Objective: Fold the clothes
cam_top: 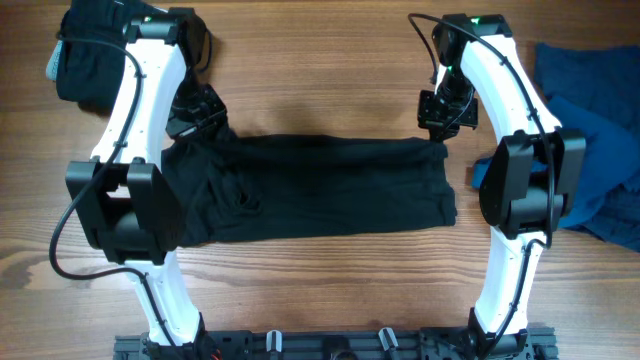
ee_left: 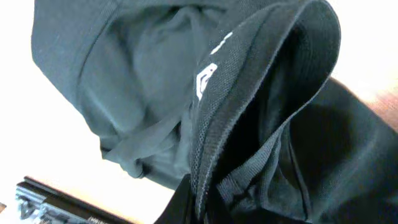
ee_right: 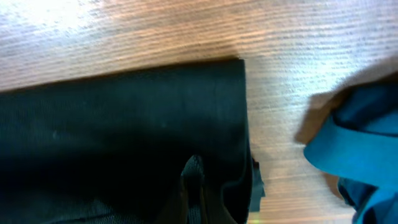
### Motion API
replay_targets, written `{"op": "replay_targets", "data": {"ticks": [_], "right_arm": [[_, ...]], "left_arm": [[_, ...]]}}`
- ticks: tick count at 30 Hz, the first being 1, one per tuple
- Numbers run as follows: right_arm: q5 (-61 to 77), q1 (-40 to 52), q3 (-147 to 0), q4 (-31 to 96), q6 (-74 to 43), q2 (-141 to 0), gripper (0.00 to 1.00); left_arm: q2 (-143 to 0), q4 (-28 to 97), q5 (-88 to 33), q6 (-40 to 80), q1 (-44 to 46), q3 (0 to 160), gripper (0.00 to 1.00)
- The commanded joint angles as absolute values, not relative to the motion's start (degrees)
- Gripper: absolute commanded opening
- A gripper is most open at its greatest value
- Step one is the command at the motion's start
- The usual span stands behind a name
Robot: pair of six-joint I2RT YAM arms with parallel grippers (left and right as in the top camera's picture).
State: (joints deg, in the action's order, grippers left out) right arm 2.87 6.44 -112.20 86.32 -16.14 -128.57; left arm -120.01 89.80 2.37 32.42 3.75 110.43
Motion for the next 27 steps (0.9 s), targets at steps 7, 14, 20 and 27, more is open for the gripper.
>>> {"op": "replay_targets", "data": {"ticks": [7,14,20,27], "right_arm": [[1.3,6.9,-112.0,91.2,-13.7,-126.5,0.04],[-0.3,8.4,-112.0,91.5,-13.5,-126.5,0.41],[-1.7,8.4,-112.0,89.9,-13.7,-126.5,0.60],[-1.0,8.4,-112.0,89.0,-14.2,-125.4,0.60]], "left_arm": [[-118.9,92.9,5.1,31.9,3.8,111.3,0.05],[-118.9,93.3,5.8,31.7,3.8,111.3,0.46],[-118.9,91.7,6.7,31.7,3.8,111.3,0.51],[-117.8,91.5,6.7,31.7,3.9,111.3,0.46]]}}
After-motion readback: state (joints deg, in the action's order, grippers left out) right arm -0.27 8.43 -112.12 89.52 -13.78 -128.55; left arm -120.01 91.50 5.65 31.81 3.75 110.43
